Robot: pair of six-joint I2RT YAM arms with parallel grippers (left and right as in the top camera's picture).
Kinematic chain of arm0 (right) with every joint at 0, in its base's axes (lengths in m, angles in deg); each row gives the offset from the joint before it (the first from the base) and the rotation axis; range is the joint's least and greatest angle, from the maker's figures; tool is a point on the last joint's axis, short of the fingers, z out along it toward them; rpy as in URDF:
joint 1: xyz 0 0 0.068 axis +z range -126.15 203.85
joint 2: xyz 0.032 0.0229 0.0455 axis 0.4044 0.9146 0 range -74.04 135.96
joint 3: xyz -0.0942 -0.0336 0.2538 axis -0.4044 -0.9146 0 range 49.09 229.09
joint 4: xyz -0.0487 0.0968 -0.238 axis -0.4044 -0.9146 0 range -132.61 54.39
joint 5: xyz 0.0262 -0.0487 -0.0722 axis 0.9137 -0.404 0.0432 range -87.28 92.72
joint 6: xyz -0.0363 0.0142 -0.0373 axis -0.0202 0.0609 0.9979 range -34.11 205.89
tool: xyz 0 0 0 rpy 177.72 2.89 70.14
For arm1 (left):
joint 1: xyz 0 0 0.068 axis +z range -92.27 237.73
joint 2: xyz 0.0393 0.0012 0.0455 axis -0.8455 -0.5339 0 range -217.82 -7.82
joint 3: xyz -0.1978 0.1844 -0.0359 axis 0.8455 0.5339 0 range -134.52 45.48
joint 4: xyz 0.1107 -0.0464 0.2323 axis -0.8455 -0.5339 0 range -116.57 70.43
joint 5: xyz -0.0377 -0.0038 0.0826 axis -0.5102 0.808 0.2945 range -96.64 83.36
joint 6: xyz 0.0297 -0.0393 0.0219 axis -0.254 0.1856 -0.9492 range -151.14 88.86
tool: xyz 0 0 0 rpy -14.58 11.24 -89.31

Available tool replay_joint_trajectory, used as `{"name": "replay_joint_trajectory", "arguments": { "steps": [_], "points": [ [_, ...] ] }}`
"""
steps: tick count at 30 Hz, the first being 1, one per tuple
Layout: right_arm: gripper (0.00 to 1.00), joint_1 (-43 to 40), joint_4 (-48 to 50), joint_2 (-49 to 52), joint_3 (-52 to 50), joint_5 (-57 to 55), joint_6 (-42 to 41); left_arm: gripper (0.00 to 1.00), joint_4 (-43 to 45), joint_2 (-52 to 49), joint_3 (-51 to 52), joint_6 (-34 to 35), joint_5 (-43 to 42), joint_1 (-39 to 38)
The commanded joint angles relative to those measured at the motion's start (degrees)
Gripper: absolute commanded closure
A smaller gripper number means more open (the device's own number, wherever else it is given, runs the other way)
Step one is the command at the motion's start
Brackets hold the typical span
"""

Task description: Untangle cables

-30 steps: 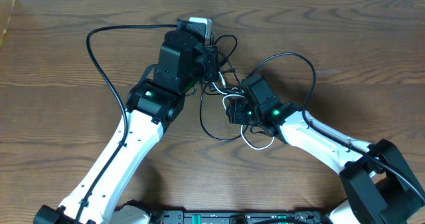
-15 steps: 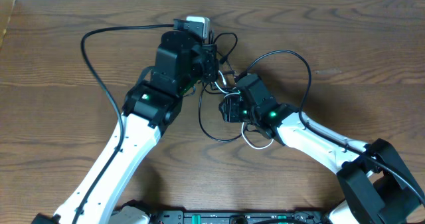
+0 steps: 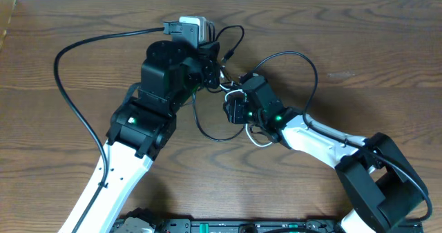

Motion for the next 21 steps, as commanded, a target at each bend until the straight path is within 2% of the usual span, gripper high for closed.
{"name": "replay_joint_trajectory", "arguments": {
  "steps": [1,7,11,18,19,21],
  "points": [
    [0.66,0.48,-0.35,0.76,-0.13,0.61,-0.28,0.92,0.46,1.38,-0.33,0.13,0.28,-0.09],
    [0.69,1.53,-0.17,0.76,-0.13,0.79,-0.28,0.92,0.68,1.44,-0.33,0.17,0.26,-0.09],
    [0.66,2.43,0.0,1.44,-0.13,0.79,-0.28,0.92,1.03,1.64,-0.37,0.35,0.26,-0.09],
    [0.69,3.39,1.29,5.03,-0.13,1.01,-0.26,0.92,1.25,3.19,-0.37,0.35,0.28,-0.09],
    [0.73,3.39,1.31,5.03,-0.13,1.01,-0.26,0.92,1.27,3.26,-0.37,0.33,0.28,-0.09],
    [0.89,3.39,1.55,5.01,-0.13,1.27,-0.26,0.92,1.25,3.45,-0.37,0.33,0.31,-0.09]
  ]
}}
